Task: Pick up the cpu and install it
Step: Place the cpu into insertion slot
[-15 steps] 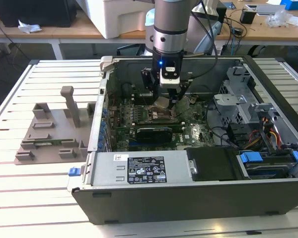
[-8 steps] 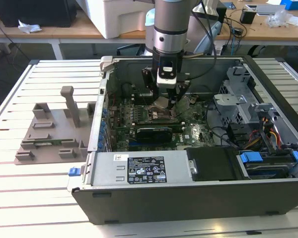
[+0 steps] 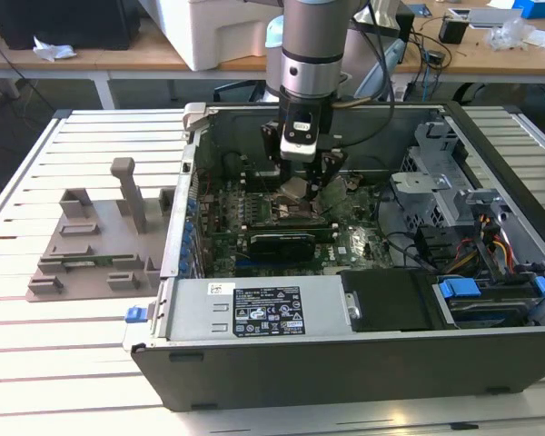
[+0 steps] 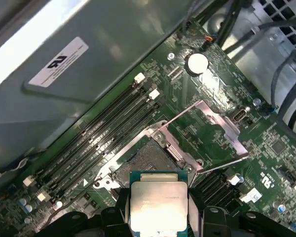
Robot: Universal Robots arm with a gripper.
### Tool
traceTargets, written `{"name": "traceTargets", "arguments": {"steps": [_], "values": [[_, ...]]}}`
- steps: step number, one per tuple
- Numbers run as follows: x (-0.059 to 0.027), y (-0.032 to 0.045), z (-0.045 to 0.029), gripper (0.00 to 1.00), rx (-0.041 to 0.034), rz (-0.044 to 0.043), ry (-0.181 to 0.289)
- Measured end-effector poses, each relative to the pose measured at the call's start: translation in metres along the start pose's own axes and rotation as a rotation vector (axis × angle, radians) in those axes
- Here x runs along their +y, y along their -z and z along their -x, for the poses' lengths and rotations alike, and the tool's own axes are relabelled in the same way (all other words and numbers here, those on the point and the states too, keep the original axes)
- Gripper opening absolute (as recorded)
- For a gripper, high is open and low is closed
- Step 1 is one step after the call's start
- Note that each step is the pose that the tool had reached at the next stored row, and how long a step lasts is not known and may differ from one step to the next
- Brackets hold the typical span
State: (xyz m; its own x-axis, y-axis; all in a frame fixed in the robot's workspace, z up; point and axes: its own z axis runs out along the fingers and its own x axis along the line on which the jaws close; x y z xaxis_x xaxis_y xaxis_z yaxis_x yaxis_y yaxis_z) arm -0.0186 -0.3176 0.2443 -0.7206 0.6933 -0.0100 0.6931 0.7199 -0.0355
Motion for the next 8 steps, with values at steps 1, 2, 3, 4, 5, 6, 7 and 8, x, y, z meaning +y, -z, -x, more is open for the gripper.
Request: {"name": "traceTargets", "arguments": {"steps": [1, 2, 3, 4, 5, 6, 7, 8], "values": [[0.0000, 0.0000, 0.0000, 0.55, 0.0004, -0.0001, -0.011], [0.0000, -0.0001, 0.0000, 0.55, 0.0008, -0.0004, -0.028], [0.0000, -0.0001, 0.0000, 0.55, 0.0012, -0.0008, -0.046], [0.0000, -0.0002, 0.0000, 0.55, 0.0019, -0.0014, -0.072], [0.0000, -0.0002, 0.0000, 0.55, 0.0023, -0.0018, -0.090], [0.0000, -0.0003, 0.0000, 0.55, 0.0027, -0.0021, -0.107], [0.0000, -0.0003, 0.0000, 0.55, 0.0031, -0.0023, -0.118], [0.0000, -0.0003, 0.0000, 0.55, 0.0036, -0.0025, -0.134]]}}
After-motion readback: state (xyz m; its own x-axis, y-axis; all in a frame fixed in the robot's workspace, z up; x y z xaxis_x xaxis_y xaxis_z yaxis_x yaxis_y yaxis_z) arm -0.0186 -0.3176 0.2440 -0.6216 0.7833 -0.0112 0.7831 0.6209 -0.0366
